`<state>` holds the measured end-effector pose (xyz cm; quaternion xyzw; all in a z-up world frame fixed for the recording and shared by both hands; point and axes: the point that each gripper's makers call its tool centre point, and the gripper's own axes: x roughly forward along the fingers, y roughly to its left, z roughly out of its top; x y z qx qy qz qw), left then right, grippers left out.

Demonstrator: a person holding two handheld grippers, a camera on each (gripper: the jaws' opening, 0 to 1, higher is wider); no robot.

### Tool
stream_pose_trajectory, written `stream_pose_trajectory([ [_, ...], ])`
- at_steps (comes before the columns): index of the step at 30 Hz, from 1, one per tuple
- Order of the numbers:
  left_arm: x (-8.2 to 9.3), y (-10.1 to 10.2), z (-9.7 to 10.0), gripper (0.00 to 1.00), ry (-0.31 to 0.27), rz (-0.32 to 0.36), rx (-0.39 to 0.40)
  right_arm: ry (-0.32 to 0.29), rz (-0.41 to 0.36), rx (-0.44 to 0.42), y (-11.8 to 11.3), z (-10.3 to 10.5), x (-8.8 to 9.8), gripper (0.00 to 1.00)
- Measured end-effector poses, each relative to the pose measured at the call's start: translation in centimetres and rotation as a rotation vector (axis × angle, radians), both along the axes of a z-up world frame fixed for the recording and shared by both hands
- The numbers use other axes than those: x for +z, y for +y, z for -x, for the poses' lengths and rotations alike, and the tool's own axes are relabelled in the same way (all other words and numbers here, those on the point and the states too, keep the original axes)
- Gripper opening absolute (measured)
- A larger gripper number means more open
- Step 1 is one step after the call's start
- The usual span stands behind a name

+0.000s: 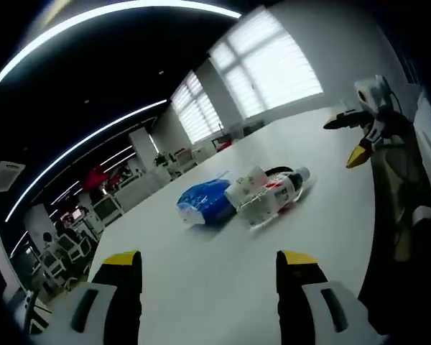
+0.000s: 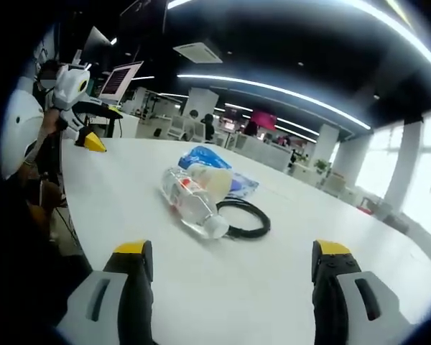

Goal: Arrange the tabletop items into an orderly group along one side of the table until the central work area is clear of visible clutter.

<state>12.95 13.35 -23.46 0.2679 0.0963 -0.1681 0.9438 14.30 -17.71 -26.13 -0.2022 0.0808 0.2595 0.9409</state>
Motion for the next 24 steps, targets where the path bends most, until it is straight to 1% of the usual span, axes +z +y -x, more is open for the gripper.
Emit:
stream_pose_trajectory([
  [6,0.0,-1.2,-0.9,0.76,-0.013,-0.058,-0.011,0.001,0.003,-0.003,-0.1,0.1,-0.1,0.88],
  [10,-0.2,-1.9,-1.4,0.76,-0.010,-0.101,-0.013,0.005,0.007,-0.007,-0.2,0.1,-0.2,0.87],
  [15,0.0,-3.4,-1.9,0.74,-0.018,-0.120,-0.044,0.008,0.015,-0.008,-0.3,0.1,-0.4,0.87],
  [20,-0.2,-5.2,-2.4,0.74,-0.019,-0.159,-0.080,0.000,-0.002,-0.006,-0.3,0.1,-0.2,0.87],
  [24,-0.3,-6.1,-2.7,0.72,-0.019,-0.156,-0.090,-0.003,-0.014,-0.010,-0.6,0.3,-0.1,0.87],
])
